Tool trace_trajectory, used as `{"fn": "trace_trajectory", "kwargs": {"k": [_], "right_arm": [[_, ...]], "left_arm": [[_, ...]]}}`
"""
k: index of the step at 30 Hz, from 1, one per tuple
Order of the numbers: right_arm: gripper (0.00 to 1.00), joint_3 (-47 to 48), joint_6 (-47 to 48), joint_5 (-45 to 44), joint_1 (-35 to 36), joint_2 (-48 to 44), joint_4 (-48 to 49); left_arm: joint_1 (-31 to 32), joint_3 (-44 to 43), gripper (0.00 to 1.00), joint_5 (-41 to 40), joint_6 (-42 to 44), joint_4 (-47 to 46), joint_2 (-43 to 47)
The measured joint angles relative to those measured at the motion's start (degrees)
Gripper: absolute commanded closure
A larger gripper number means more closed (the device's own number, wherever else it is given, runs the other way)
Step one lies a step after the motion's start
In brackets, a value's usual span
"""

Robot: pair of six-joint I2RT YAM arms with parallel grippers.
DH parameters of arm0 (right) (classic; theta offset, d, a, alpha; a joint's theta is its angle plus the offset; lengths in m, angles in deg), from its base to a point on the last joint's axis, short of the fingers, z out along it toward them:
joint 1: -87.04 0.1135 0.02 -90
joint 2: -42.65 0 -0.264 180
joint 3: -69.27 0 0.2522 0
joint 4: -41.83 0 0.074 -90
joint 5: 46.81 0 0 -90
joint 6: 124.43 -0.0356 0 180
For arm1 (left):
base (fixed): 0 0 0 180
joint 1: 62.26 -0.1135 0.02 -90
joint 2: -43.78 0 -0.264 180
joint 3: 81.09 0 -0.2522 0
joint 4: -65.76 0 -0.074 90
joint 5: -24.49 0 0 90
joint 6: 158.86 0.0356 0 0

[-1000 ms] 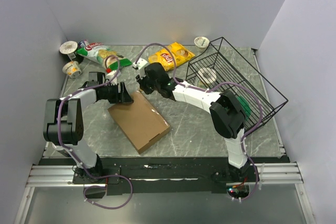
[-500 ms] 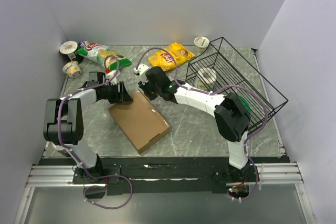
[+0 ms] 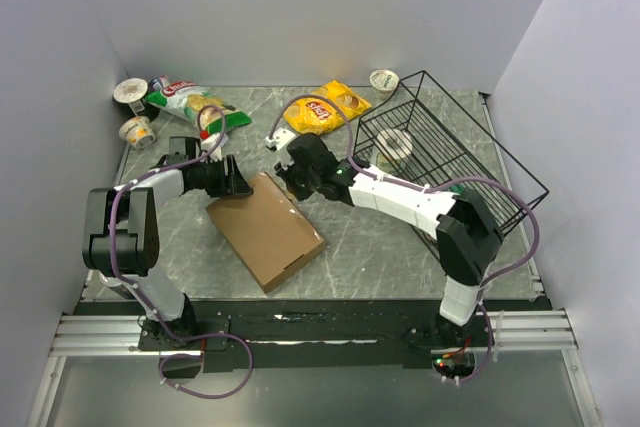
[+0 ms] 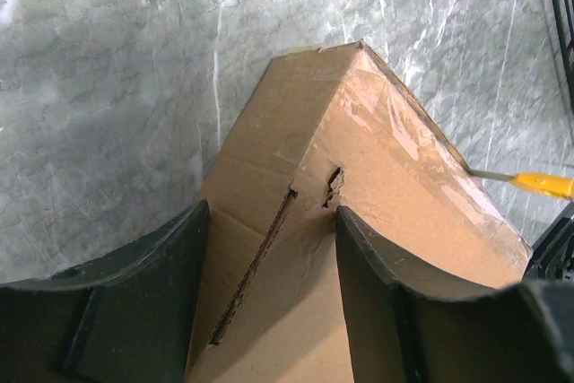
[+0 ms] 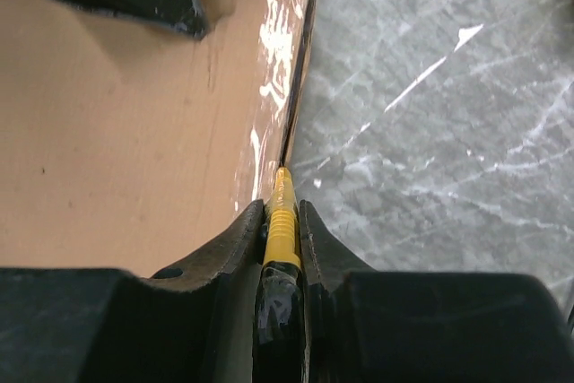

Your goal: Unpack the express box

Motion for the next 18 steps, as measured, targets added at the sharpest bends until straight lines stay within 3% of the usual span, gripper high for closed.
{"fn": "trace_trajectory", "kwargs": {"k": [18], "right_arm": [[1.0,-9.7,-1.5,-0.7,1.3,-9.9,-5.6]], "left_arm": [[0.0,-0.4,0.56,-1.8,-3.7,-0.2,-0.1]]}}
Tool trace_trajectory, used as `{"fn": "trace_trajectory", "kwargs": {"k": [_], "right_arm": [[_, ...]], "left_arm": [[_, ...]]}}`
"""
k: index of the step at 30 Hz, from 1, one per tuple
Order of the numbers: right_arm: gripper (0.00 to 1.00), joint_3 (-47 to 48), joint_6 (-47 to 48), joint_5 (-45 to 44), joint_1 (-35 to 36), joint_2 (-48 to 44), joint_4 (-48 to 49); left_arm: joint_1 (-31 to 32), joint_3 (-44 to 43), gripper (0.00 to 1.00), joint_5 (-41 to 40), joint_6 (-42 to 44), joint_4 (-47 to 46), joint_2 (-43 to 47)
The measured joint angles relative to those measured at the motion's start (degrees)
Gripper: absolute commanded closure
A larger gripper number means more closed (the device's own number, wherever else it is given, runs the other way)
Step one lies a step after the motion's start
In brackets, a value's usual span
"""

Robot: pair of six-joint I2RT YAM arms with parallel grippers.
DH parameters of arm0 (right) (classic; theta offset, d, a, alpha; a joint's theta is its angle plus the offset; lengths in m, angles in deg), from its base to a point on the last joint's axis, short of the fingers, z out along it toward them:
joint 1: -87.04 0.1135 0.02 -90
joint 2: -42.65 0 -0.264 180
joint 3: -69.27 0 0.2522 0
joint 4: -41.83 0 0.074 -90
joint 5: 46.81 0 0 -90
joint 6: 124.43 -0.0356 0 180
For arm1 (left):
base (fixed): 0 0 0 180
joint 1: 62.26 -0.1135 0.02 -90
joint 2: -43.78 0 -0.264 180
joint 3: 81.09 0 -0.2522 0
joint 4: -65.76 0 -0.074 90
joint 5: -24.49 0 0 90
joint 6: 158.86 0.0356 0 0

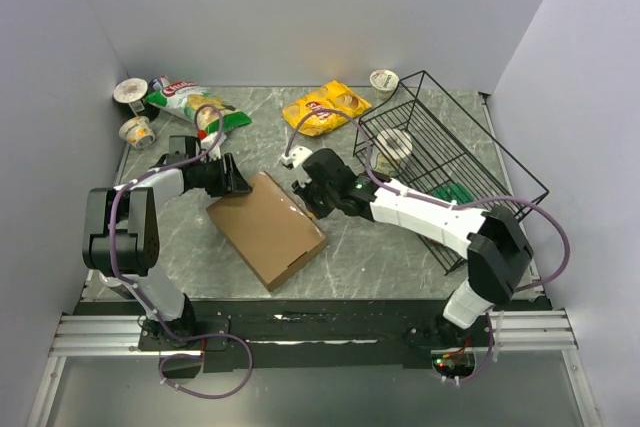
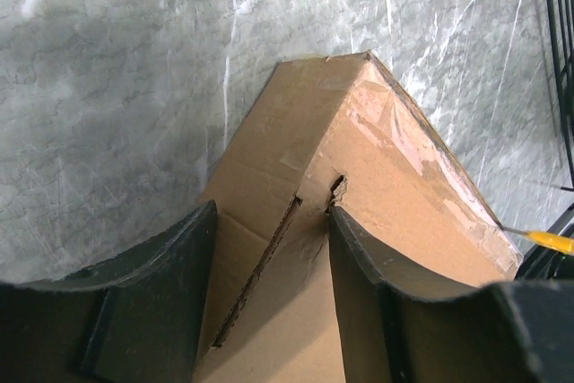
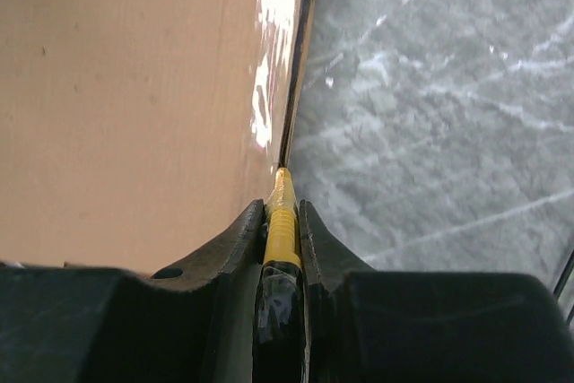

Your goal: Unpack the express box

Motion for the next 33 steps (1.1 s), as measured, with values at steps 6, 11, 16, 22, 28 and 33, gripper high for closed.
{"fn": "trace_trajectory", "kwargs": {"k": [6,11,16,22,28,33], "right_arm": [[1.0,-3.4,-0.9,-0.2,0.0,-4.9,-2.6],[1.0,-5.3,-1.9,-0.1,0.0,-7.8,-4.2],[1.0,-6.8,-3.0,0.9,0.0,-9.9,-6.7],[1.0,-9.1,-3.6,1.3,0.0,-13.9,-7.2],[1.0,-5.3,-3.6,1.5,-3.1,-14.8,-10.0],[1.0,-0.2,-2.2,0.4,-9.4,-15.6,-7.7]], "left_arm": [[0.0,-0.1,0.57,-0.3,-0.9,-0.3,-0.1],[0.0,-0.4,0.57,-0.7,-1.4,-0.6,-0.3],[0.0,-0.5,0.57,-0.8,-1.4,-0.8,-0.3],[0.0,-0.5,0.57,-0.7,-1.4,-0.9,-0.3],[-0.1,-0.8,0.47,-0.1,-1.1,-1.4,-0.3],[-0.3,-0.8,0.33,0.9,0.8,-1.3,-0.3]]}}
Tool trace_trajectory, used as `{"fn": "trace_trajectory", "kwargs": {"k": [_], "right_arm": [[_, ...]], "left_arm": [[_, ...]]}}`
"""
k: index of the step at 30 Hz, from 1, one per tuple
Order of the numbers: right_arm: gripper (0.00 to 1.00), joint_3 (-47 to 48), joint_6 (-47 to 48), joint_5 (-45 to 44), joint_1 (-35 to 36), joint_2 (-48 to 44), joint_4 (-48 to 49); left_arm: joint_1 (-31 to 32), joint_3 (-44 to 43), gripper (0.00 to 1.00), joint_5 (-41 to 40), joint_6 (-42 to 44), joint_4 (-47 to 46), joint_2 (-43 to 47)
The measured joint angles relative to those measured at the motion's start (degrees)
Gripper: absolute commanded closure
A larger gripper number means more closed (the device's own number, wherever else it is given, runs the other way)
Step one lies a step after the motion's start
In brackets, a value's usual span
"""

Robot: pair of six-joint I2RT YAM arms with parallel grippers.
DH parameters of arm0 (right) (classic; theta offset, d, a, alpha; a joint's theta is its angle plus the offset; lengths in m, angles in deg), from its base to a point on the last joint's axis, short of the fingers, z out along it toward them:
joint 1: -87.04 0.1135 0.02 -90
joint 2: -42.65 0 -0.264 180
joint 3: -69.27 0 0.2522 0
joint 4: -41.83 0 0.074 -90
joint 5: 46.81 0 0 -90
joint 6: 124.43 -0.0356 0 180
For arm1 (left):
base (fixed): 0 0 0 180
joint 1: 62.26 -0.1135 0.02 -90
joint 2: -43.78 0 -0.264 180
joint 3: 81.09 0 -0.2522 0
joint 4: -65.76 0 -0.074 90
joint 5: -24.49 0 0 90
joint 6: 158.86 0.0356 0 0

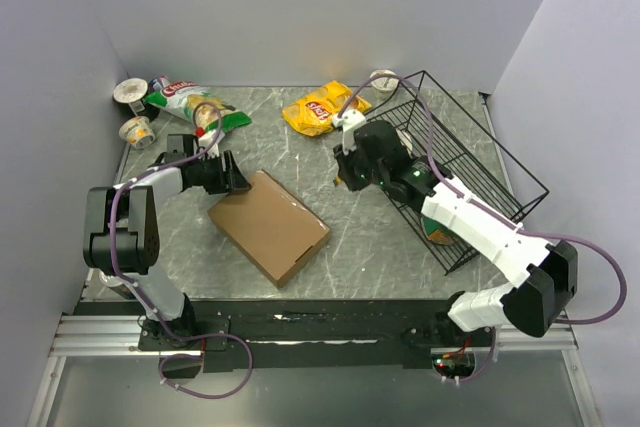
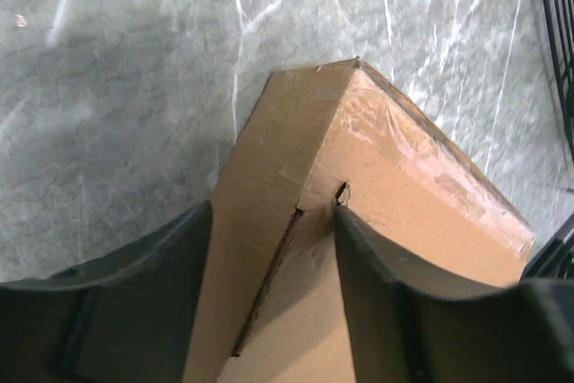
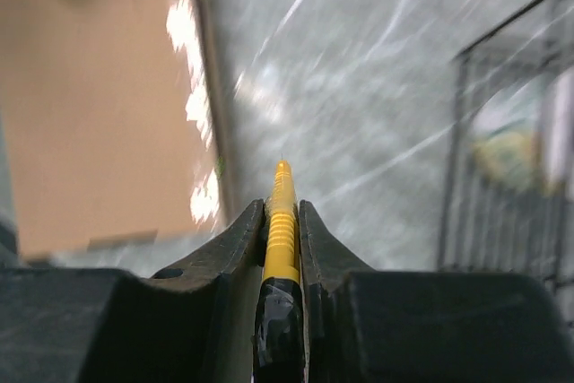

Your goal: Unpack the express box

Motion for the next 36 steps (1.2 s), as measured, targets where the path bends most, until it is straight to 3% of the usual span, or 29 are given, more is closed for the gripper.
{"fn": "trace_trajectory", "kwargs": {"k": [4,11,19,22,27,32,36], "right_arm": [[1.0,0.7,3.9,-1.1,-1.6,0.4,5.3],[1.0,0.0,7.9,0.1,-4.4,4.0,8.6],[1.0,0.3,9.2,4.8,-5.6,9.8,9.3],[1.0,1.4,9.2,5.7,-5.6,12.2,9.5],[1.0,3.0,8.9,7.1,-5.6,14.4,10.3],[1.0,3.1,8.5,8.5,-5.5,15.0,11.0],[1.0,3.1,8.5,8.8,-5.0,15.8,11.6]], "left_arm": [[-0.1,-1.4,0.2,2.0,2.0,2.9,0.0],[-0.1,-12.3,0.12,3.3,7.7,10.3,3.5],[-1.3,-19.2,0.29,-1.7,16.8,23.5,13.2],[-2.1,-14.8,0.38,-1.5,25.0,30.8,16.7],[-1.5,-4.3,0.61,1.4,39.6,42.1,21.9],[1.8,-1.6,0.73,3.1,44.5,43.7,21.6],[5.1,-1.0,0.76,3.3,44.8,42.5,19.9]]}}
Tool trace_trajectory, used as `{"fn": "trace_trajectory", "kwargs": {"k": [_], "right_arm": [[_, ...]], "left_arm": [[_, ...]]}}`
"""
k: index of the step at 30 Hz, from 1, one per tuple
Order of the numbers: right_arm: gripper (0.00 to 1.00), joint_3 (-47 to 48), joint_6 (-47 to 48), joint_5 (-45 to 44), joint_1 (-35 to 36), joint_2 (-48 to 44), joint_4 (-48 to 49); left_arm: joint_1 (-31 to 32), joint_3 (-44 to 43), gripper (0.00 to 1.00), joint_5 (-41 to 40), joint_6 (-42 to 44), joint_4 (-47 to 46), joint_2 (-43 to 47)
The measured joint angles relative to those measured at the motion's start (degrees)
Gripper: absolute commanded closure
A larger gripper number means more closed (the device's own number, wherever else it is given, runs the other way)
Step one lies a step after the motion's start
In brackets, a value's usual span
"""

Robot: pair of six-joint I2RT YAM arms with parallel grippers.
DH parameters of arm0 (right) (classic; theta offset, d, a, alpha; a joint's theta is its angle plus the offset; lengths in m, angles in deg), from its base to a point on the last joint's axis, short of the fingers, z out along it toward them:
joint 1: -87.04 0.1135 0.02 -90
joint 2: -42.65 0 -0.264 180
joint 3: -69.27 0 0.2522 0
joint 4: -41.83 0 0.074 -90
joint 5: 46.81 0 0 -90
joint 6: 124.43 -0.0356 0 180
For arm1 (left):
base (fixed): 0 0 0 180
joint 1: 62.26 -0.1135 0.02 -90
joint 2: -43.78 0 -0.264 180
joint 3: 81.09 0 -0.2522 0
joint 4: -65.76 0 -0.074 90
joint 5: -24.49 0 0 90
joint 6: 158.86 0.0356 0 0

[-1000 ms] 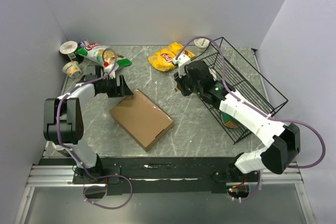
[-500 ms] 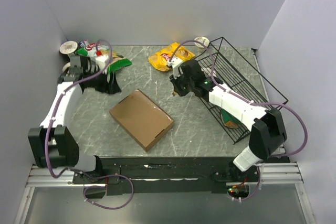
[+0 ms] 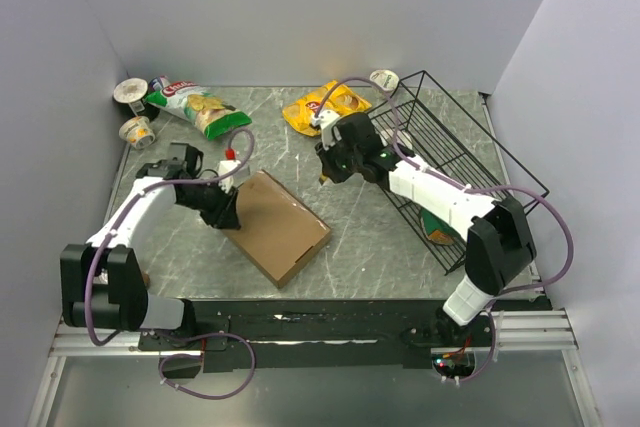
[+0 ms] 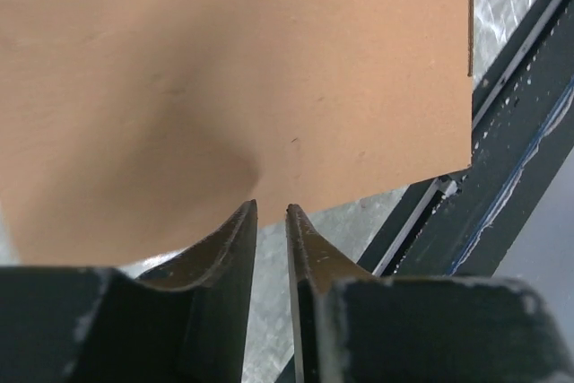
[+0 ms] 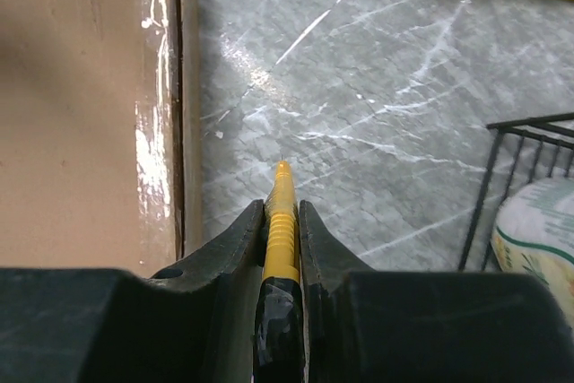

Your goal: Unpack the express box

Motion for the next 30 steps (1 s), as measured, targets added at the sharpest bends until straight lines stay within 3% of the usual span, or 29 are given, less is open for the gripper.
{"fn": "trace_trajectory", "kwargs": {"k": [12,30], "right_arm": [[1.0,2.6,0.6,1.3,4.2,8.6,0.1],[1.0,2.7,1.3,2.9,5.9,8.6,0.5]], "left_arm": [[4.5,4.4,0.88,-4.1,0.0,-4.3,-2.4],[5.3,13.2,0.99,-6.5,7.8,-10.3,7.7]]}}
